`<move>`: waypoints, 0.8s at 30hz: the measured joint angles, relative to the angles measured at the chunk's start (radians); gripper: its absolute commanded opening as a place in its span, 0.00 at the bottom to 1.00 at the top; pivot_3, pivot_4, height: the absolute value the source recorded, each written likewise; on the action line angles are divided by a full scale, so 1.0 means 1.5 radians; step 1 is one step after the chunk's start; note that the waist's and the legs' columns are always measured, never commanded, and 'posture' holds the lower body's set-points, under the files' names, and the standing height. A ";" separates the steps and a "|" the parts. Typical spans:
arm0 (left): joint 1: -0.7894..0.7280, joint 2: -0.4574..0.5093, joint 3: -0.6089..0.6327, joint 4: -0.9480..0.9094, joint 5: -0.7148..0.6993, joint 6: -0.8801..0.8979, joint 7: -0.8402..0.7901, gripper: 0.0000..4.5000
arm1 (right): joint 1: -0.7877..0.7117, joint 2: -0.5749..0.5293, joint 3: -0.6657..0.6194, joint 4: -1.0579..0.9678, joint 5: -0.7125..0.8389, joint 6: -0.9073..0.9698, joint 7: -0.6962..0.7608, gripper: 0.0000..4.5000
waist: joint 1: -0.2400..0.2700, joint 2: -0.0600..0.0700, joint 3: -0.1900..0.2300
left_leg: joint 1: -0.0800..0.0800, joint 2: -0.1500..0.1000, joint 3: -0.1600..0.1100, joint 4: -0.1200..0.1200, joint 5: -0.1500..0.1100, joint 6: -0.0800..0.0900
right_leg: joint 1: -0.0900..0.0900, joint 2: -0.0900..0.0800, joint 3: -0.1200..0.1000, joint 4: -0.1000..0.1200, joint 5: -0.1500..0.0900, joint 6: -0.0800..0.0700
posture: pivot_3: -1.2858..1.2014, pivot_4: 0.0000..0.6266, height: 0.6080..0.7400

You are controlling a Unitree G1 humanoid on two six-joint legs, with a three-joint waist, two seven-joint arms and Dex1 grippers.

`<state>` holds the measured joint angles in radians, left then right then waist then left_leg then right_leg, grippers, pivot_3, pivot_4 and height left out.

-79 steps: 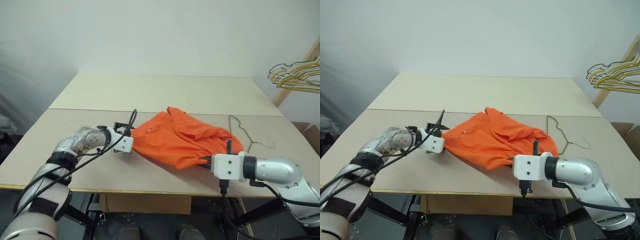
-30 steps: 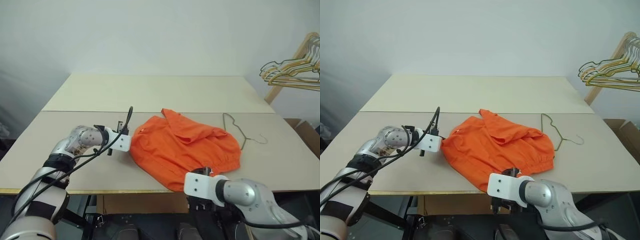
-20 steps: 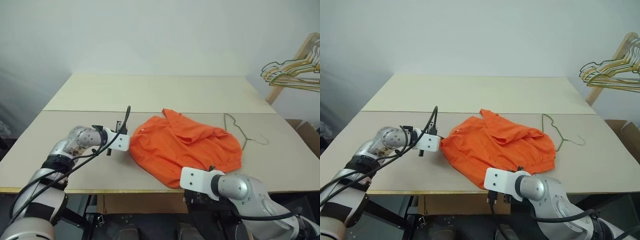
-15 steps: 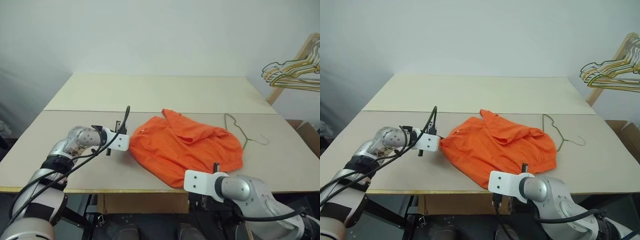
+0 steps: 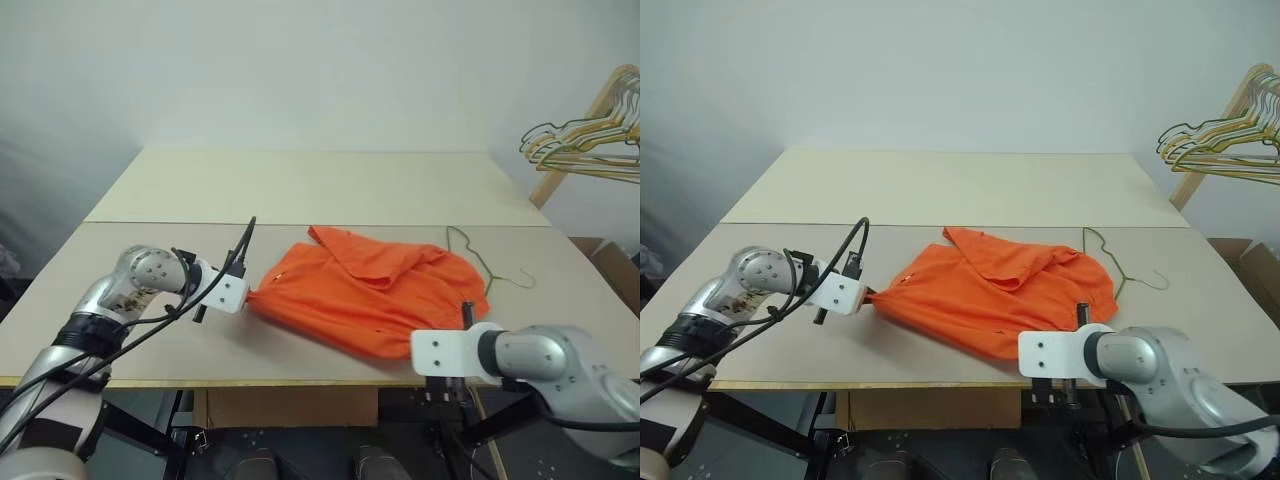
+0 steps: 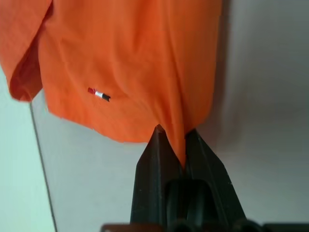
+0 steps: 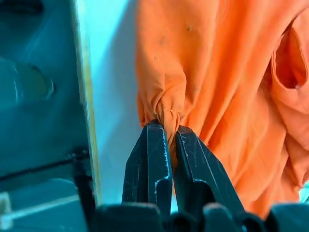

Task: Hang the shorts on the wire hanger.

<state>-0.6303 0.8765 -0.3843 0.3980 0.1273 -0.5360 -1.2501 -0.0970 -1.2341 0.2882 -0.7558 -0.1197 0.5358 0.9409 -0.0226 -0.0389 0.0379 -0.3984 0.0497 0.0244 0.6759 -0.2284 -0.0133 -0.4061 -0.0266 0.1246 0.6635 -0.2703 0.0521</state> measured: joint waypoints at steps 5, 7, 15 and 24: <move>0.031 0.027 0.010 -0.095 -0.054 0.069 -0.061 0.00 | -0.020 -0.001 -0.071 0.153 0.037 -0.215 0.037 0.00 | -0.006 0.000 0.000 | 0.001 0.000 0.000 0.000 0.000 0.000 | 0.002 0.000 0.000 0.000 0.000 0.000 | 0.53 0.00 1.00; 0.004 -0.007 0.013 -0.077 -0.044 0.112 -0.034 0.00 | -0.097 0.033 -0.064 0.234 0.027 -0.246 0.039 0.00 | -0.006 0.000 0.000 | 0.002 0.000 0.000 0.001 0.000 0.000 | 0.002 0.000 0.000 0.000 0.000 0.000 | 0.53 0.00 1.00; -0.468 -0.203 0.024 0.402 0.110 0.189 0.365 0.00 | -0.582 0.241 0.035 0.749 -0.201 -0.369 -0.164 0.00 | 0.003 0.000 0.002 | -0.004 -0.002 0.000 0.000 0.000 0.002 | -0.003 0.000 0.002 -0.003 0.005 -0.003 | 0.54 0.00 1.00; -0.720 -0.286 0.037 0.609 0.215 0.164 0.999 0.00 | -0.941 0.396 0.043 1.241 -0.326 -0.536 -0.873 0.00 | 0.018 0.000 0.002 | -0.022 -0.005 0.003 -0.016 0.004 -0.004 | -0.032 -0.004 0.005 0.004 0.004 -0.005 | 0.54 0.00 1.00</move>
<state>-1.7099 0.4470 -0.3289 1.3110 0.4504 -0.2899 0.2484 -1.5082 -0.6405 0.3526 1.1060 -0.6080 -0.2688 -0.3683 0.0040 -0.0384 0.0414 -0.4316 0.0424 0.0283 0.6517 -0.2230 -0.0194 -0.4546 -0.0322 0.1327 0.6691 -0.2639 0.0448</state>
